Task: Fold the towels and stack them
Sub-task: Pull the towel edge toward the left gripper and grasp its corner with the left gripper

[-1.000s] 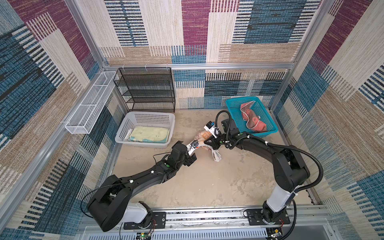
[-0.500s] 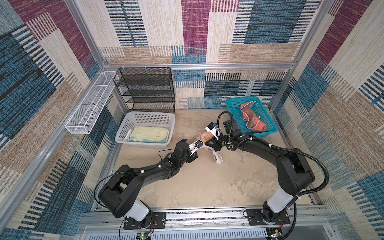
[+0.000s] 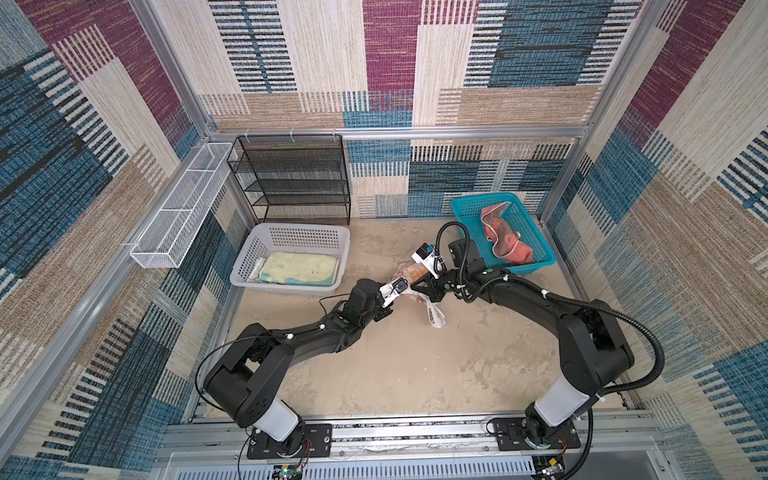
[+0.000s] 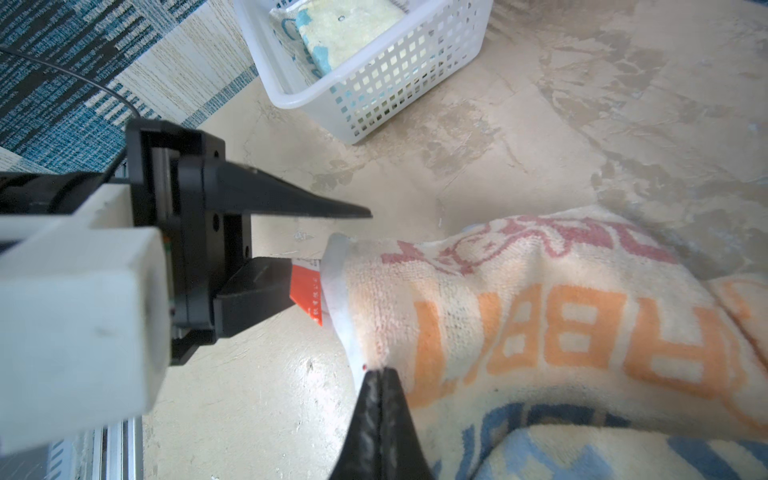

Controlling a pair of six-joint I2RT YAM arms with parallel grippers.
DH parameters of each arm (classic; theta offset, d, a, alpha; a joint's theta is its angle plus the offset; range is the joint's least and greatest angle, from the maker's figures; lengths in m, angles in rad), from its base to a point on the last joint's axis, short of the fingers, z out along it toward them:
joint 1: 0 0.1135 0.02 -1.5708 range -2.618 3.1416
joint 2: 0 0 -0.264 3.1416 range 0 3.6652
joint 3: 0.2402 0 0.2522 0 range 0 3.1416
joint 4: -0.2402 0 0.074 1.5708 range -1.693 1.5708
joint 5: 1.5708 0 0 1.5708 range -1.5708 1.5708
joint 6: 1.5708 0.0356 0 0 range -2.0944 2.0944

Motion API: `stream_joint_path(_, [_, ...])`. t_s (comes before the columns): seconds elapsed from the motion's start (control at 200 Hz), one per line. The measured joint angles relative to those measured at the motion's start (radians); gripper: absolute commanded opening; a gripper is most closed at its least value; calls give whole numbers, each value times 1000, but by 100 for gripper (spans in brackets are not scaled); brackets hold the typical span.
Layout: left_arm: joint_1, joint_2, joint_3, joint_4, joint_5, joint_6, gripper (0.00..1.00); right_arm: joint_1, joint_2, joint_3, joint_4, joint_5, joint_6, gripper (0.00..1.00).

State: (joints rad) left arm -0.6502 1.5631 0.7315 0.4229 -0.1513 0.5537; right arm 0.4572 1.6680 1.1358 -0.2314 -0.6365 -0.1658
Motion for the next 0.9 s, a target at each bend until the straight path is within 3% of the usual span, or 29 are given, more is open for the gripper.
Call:
stream_joint_path(0.26, [-1,-11,126,-161,1,-65,0,0,68,5,20,8,38,0])
stream_joint_path(0.426, [-3,14,201,-299,8,-143,0,0,114,-14,84,22,100,15])
stream_joint_path(0.636, [0,68,315,-448,-29,-272,0,-2,96,-117,149,175,166,35])
stream_joint_path(0.901, [0,99,373,-560,-56,-377,0,71,-55,-290,244,339,229,43])
